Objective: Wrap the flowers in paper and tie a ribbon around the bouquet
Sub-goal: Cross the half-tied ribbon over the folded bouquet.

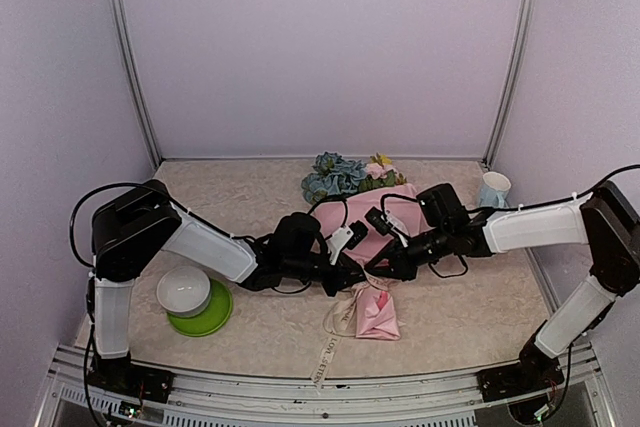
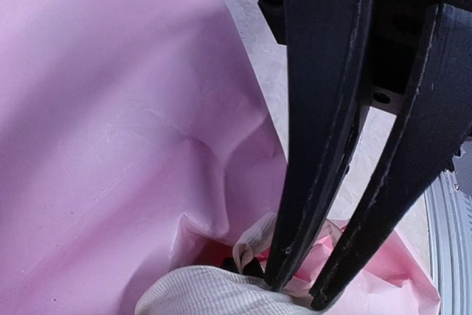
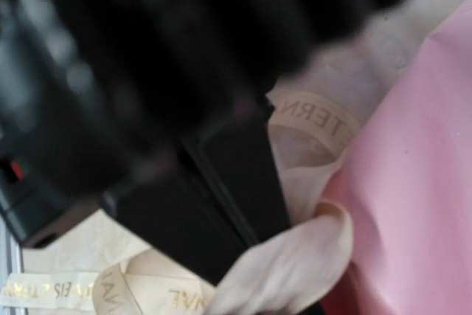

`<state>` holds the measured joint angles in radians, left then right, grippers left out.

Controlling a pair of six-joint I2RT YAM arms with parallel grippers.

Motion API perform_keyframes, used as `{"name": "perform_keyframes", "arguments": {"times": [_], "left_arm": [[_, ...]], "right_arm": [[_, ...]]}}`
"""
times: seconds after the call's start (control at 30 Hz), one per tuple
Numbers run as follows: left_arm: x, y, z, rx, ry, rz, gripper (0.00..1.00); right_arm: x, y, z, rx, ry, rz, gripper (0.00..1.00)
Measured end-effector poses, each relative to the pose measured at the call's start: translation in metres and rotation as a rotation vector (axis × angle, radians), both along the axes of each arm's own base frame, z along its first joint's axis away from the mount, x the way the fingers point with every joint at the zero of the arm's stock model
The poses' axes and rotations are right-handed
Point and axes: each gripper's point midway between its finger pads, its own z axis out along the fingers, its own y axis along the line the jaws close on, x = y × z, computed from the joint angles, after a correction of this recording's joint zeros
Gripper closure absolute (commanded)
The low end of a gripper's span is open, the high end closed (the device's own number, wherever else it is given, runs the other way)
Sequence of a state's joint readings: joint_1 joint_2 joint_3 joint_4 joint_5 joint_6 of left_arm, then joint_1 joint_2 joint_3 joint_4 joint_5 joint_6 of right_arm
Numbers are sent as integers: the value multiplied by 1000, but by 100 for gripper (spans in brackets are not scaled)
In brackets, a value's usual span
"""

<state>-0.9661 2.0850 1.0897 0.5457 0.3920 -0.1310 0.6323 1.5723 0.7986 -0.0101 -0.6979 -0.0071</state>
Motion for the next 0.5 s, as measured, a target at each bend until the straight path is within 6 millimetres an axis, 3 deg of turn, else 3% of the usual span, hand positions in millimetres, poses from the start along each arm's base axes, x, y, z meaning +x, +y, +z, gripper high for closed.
{"name": "perform_keyframes", "arguments": {"times": [0.17,0.5], "left_arm": [[0,0,-1,0,2,1,100],[0,0,0,-5,5,3,100]], "right_arm": [[-1,-2,-5,-7,3,-6,89],[2,-7,-15,-38,15,-48,69]]}}
